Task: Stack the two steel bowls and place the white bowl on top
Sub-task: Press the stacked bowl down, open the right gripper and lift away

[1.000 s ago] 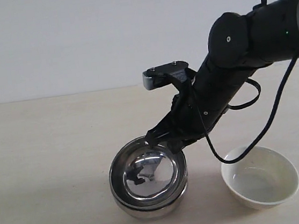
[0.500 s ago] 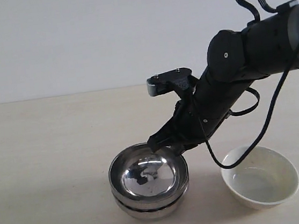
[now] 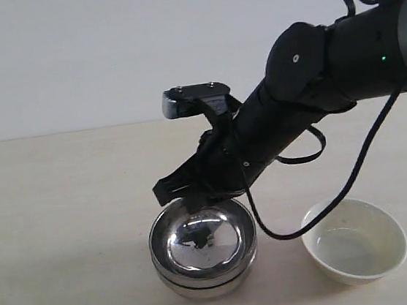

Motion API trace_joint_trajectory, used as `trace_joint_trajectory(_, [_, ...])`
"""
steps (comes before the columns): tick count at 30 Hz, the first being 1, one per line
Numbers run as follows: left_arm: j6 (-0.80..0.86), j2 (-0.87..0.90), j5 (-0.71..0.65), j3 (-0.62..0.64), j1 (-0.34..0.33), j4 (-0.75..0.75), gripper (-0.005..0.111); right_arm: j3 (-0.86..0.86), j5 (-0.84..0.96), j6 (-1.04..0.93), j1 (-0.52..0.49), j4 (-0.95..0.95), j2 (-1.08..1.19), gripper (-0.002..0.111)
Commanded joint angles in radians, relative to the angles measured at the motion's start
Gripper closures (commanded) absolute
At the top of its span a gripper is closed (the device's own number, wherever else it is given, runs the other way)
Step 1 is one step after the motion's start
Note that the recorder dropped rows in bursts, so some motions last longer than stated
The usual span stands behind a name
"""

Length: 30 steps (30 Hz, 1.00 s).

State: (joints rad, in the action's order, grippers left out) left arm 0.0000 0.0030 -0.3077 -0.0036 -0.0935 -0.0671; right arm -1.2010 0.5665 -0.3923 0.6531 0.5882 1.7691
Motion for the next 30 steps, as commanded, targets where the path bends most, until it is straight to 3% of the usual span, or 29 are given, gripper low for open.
trace_joint_trajectory(1, [-0.008,-0.003,0.0,0.004,-0.004,0.005,0.103,0.003,-0.055,-0.018,0.07,0.005,0.017,0.108])
trace_joint_trajectory(8, [-0.008,-0.003,0.0,0.004,-0.004,0.005,0.103,0.003,-0.094,-0.011,0.086,0.005,0.177,0.108])
trace_joint_trajectory(19, [-0.008,-0.003,0.0,0.004,-0.004,0.005,0.103,0.001,-0.098,-0.009,0.086,0.005,0.195,0.108])
trace_joint_trajectory(25, [-0.008,-0.003,0.0,0.004,-0.004,0.005,0.103,0.001,-0.098,-0.019,0.086,-0.008,0.153,0.108])
trace_joint_trajectory(30, [-0.008,-0.003,0.0,0.004,-0.004,0.005,0.103,0.001,-0.087,0.072,0.084,-0.154,-0.011,0.108])
